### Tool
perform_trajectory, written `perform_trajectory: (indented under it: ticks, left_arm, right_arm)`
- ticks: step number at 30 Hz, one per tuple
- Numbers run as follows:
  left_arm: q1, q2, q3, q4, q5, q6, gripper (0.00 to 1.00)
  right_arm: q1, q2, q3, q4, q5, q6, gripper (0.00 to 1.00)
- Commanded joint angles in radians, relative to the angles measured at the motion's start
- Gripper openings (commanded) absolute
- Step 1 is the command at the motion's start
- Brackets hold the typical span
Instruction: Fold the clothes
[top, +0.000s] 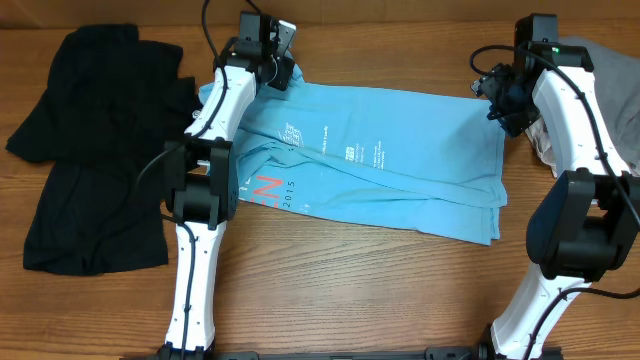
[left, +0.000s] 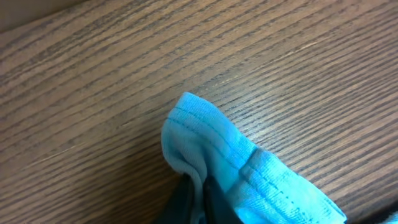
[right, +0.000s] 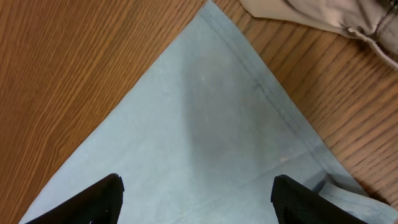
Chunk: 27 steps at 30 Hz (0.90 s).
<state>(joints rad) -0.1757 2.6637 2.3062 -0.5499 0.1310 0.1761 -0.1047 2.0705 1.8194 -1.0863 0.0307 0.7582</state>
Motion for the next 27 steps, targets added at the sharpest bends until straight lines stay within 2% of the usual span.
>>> perform_trajectory:
  ticks: [1,6,14,17,20,27]
  left_arm:
    - [0.009,0.0,0.034,-0.02,-0.023,-0.083,0.04]
    - [0.009,-0.106,0.105,-0.131,-0.161,-0.211,0.04]
    - [0.005,-0.238,0.121,-0.354,-0.164,-0.29,0.04]
    - [0.005,-0.251,0.121,-0.418,-0.164,-0.331,0.04]
    - [0.003,-0.251,0.121,-0.471,-0.164,-0.381,0.04]
    - [-0.004,-0.251,0.12,-0.467,-0.161,-0.402,0.04]
  right_arm:
    - [-0.001,0.006,0.014,0.0,0.013,-0.007,0.81]
    - [-0.001,0.006,0.014,0.008,0.022,-0.035,0.75]
    - [-0.002,0.028,0.01,0.07,0.074,-0.035,0.73]
    - [-0.002,0.049,-0.001,0.114,0.073,0.021,0.7]
    - [-0.002,0.091,-0.001,0.153,0.06,0.138,0.7]
    - [-0.002,0.189,-0.001,0.26,-0.071,0.187,0.7]
